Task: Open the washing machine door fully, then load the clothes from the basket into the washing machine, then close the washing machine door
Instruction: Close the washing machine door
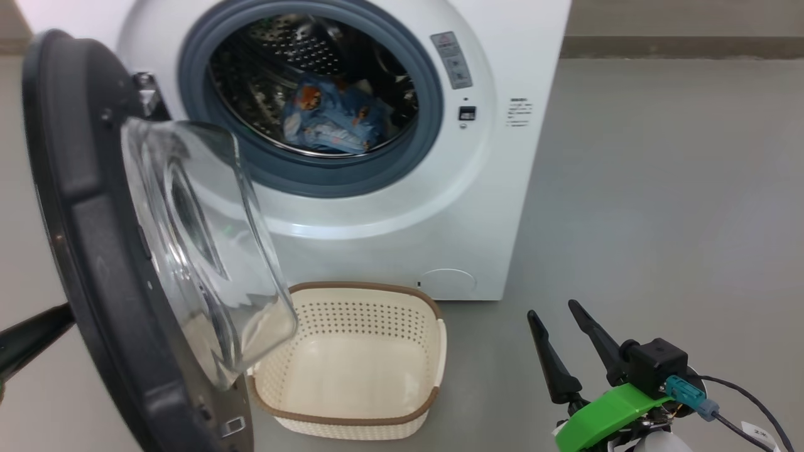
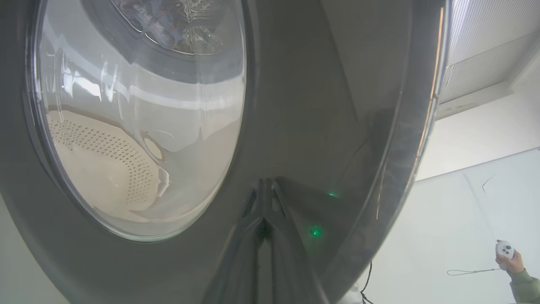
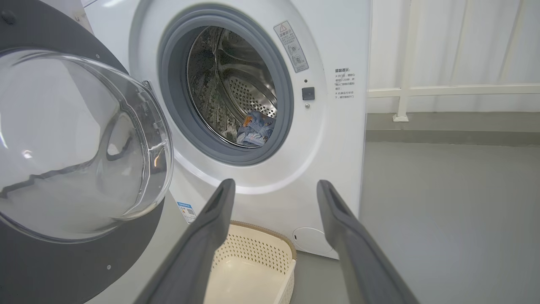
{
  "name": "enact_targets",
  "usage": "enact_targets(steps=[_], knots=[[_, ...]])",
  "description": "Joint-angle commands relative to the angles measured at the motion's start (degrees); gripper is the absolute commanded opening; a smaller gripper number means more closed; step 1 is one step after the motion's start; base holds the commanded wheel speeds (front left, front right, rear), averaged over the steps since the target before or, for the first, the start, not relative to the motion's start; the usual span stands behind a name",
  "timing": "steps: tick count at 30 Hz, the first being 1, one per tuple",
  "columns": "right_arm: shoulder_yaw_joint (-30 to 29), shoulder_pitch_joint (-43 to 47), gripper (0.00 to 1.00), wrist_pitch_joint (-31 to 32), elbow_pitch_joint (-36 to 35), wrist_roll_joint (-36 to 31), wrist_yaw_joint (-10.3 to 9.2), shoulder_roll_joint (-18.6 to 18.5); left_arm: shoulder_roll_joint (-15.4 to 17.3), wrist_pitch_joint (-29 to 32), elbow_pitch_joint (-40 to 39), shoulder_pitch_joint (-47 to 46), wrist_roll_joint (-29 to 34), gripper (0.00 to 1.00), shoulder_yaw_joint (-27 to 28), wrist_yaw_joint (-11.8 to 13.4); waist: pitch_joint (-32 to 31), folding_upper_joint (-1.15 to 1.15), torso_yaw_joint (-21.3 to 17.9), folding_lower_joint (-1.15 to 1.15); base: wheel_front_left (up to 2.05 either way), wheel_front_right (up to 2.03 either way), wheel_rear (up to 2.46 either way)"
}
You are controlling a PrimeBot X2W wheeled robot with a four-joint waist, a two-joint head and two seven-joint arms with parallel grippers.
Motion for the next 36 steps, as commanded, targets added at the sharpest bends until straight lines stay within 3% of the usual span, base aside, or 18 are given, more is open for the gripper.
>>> enact_targets(steps=[1,24,36], knots=[[0.88,-0.77,1.0,-0.53,-1.84,0.48,0.25,0.18,1.45,-0.34,-3.45,-1.66,-0.16,0.0,1.83,-0.66,0.44,0.0,-3.0,0.0,0.0,0.0,0.0],[0.32,-0.09,1.0,-0.53,-3.87,-0.86,0.25,1.08,-2.97,-7.64,-8.25,-3.39,2.93,0.0,3.37,-2.28,2.85,0.0,-16.24,0.0,0.0,0.0,0.0],[-0.04,0.53,1.0,-0.53,-5.21,-1.66,0.25,1.26,-3.83,-12.31,-7.17,-5.96,6.08,0.0,4.16,-2.67,4.17,0.0,-19.57,0.0,0.0,0.0,0.0]])
